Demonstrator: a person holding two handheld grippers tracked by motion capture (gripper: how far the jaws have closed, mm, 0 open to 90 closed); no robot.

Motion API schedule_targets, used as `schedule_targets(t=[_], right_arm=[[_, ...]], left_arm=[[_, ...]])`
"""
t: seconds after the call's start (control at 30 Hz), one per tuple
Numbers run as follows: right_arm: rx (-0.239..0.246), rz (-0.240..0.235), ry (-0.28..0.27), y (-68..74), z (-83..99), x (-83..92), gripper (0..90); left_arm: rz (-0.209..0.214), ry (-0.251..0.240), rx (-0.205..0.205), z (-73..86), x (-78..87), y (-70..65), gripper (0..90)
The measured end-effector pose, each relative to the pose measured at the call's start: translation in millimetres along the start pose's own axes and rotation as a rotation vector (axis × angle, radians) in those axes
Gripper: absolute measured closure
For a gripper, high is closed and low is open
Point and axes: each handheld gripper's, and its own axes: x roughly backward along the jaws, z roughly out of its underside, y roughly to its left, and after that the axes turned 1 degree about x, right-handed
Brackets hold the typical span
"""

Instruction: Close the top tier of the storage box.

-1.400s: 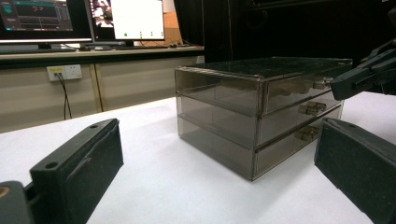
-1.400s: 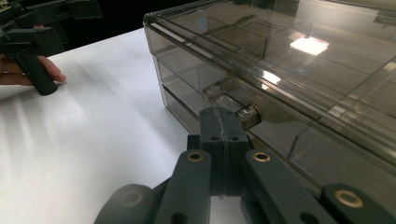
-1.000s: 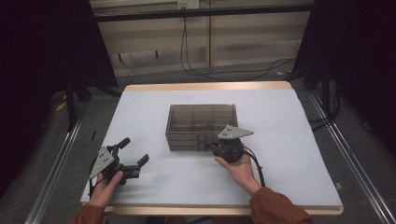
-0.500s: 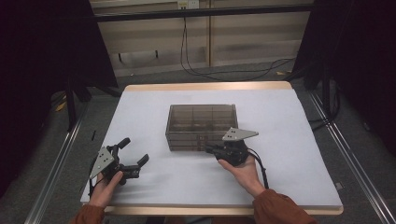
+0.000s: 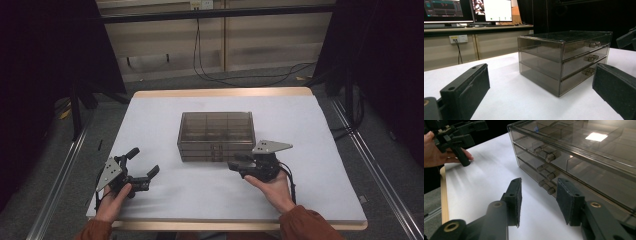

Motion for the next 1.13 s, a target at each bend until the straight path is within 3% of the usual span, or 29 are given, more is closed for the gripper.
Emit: schedule_targets(t=[0.2,0.47,0.83,0.9,0.93,1.07,1.13], right_arm=[[0.003,0.042,0.015,-2.6,6.0,22.8,41.3],[-0.041,0.112,0.008,-13.6,23.3,60.6,34.2],[-0.097,0.189,0.007,-28.3,38.7,84.4,19.7],[-0.103,0.212,0.015,-30.6,42.2,89.4,18.1],[-0.113,0.245,0.03,-33.6,46.6,94.2,16.6],[-0.141,0.274,0.053,-40.1,55.8,97.7,13.8],[-0.18,0.31,0.113,-49.1,64.5,90.7,10.5]], left_arm=[[-0.001,0.0,-0.001,0.0,0.0,0.0,0.9],[-0.003,-0.002,0.003,0.0,-0.3,-0.1,0.9],[0.002,-0.002,0.006,0.1,-0.1,-0.1,0.9],[0.002,0.001,0.008,0.1,-0.1,0.0,0.9],[0.002,0.001,0.008,0.0,-0.1,0.0,0.9],[0.003,0.007,0.006,-0.1,0.0,0.4,0.9],[0.002,0.011,0.003,-0.2,-0.1,0.7,0.8]])
